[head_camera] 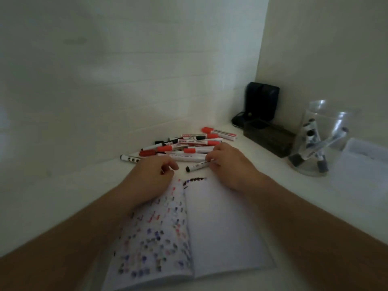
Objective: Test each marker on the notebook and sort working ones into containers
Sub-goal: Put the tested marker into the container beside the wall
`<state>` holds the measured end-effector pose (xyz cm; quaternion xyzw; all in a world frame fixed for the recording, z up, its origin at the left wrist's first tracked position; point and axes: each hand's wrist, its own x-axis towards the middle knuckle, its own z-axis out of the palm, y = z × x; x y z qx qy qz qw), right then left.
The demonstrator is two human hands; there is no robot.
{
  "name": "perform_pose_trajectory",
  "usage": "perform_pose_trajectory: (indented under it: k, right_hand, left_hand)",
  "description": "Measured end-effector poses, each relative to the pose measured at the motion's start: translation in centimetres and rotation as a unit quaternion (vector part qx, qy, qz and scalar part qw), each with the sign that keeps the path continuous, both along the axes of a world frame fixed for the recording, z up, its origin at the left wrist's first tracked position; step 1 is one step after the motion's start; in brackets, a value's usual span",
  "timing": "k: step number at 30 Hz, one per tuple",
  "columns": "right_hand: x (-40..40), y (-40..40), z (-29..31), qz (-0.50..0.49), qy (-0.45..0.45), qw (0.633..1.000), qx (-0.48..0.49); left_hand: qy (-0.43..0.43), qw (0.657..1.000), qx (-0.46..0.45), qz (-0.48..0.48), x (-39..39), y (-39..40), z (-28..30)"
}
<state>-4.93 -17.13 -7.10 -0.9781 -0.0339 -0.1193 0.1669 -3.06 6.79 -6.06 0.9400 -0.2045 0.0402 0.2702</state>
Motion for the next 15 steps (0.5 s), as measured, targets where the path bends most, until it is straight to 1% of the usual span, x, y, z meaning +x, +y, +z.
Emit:
perform_pose_trajectory:
  k: [2,4,9,10,11,12,13,14,15]
  right_hand:
    - [1.1,-0.1,-0.6,-0.003,-0.017,1.000,-0.026]
    - [1.4,-0.5,-0.8,-0.012,-0.016,0.999,-0.039]
    - [0.9,-0.7,-0.2,-0.008,0.051,0.990,-0.128]
    - [0.8,-0.5,0.1,-0.018,0.047,0.989,-0.143]
    - [0.5,-0.4,0.5,-0.030,0.024,0.990,-0.138]
    - [0.1,0.0,1.0,-0.042,-0.013,0.993,-0.112]
    - [-0.3,0.3,1.6,-0.050,-0.057,0.996,-0.047]
    - [-0.9,0.8,2.0,-0.048,-0.088,0.993,0.064]
    - [-1.4,1.4,2.2,-0.031,-0.100,0.970,0.218]
  left_hand:
    - [0.003,1.000,-0.024,0.011,0.7,0.0,-0.6]
    - [-0.003,0.999,-0.040,0.031,1.4,0.0,-1.0]
    - [-0.033,0.998,-0.059,0.019,1.7,-0.1,-1.9]
    - [-0.037,0.997,-0.063,0.012,1.6,-0.1,-1.9]
    - [-0.046,0.997,-0.058,0.006,1.5,-0.1,-1.9]
    - [-0.065,0.997,-0.042,0.001,1.4,-0.1,-1.9]
    - [-0.093,0.995,-0.024,-0.005,1.4,-0.1,-1.8]
    - [-0.121,0.992,-0.011,-0.015,1.2,0.0,-1.7]
    - [-0.138,0.990,-0.011,-0.032,0.7,0.0,-1.3]
